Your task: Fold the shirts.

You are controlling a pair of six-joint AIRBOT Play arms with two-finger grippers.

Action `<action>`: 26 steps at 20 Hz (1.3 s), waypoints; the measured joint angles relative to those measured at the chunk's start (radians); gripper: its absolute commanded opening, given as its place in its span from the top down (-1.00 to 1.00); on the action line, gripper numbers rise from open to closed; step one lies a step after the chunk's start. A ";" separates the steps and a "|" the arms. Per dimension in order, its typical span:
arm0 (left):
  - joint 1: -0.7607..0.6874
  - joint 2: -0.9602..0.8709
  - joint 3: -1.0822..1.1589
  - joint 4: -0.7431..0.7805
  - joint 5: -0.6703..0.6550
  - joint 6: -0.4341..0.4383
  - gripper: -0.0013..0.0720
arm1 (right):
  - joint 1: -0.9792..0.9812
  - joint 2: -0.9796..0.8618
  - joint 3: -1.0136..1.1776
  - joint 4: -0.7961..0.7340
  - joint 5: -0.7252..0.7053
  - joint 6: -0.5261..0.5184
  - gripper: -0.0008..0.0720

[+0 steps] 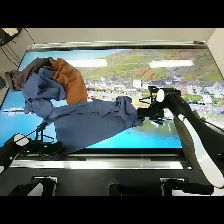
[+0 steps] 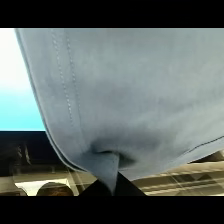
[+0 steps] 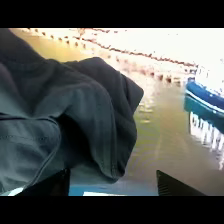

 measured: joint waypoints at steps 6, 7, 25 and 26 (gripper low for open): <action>0.000 0.000 0.020 -0.002 -0.004 0.016 0.91 | 0.000 -0.042 0.003 0.104 -0.116 -0.054 0.87; 0.000 0.000 0.036 -0.002 -0.007 0.026 0.91 | 0.000 -0.036 0.006 0.127 -0.127 -0.074 0.87; 0.003 0.233 1.353 0.174 0.219 -0.216 0.91 | 0.000 0.963 0.338 -0.198 -0.346 0.155 0.87; 0.003 0.246 1.365 0.174 0.220 -0.224 0.91 | 0.000 0.987 0.341 -0.201 -0.347 0.165 0.87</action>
